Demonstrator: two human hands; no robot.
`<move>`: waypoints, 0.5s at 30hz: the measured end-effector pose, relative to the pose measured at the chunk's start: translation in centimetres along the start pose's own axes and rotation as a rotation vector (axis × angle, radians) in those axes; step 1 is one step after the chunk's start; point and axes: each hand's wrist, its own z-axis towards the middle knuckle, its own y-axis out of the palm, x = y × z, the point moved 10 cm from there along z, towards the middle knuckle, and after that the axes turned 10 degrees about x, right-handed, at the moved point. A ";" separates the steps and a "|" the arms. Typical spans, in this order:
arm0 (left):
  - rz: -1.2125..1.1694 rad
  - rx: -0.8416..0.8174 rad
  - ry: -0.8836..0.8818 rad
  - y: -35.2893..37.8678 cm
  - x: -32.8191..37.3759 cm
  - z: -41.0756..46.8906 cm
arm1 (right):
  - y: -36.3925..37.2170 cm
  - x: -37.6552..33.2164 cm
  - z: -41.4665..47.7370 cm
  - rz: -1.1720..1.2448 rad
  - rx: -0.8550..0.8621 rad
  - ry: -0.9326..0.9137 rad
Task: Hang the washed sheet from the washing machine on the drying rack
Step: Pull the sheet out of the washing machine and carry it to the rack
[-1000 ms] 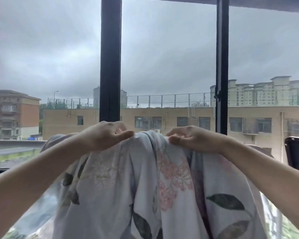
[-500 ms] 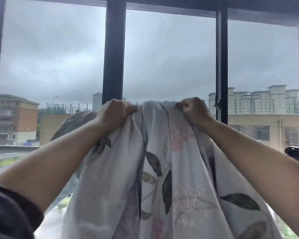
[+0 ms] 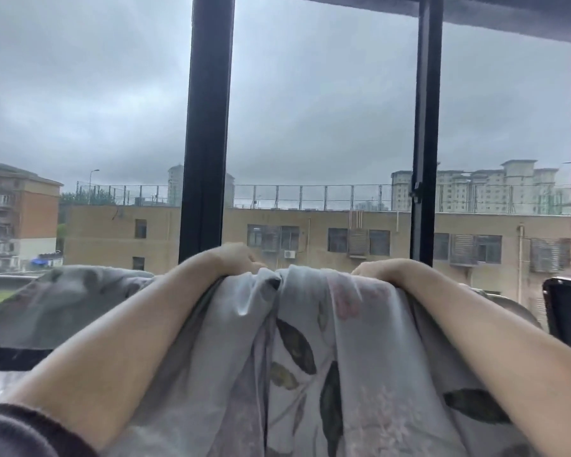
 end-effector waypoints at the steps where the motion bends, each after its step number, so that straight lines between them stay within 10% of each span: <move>1: -0.035 0.128 0.022 -1.9 0.7 -0.7 | -0.4 -0.1 -0.3 0.043 0.037 -0.019; 8: -0.077 0.512 0.161 -6.0 6.5 -9.1 | -7.5 -1.6 -6.7 0.209 0.892 -0.258; 15: -0.092 0.712 0.160 -1.9 11.4 -16.7 | -1.2 1.3 -17.6 0.096 1.045 -0.350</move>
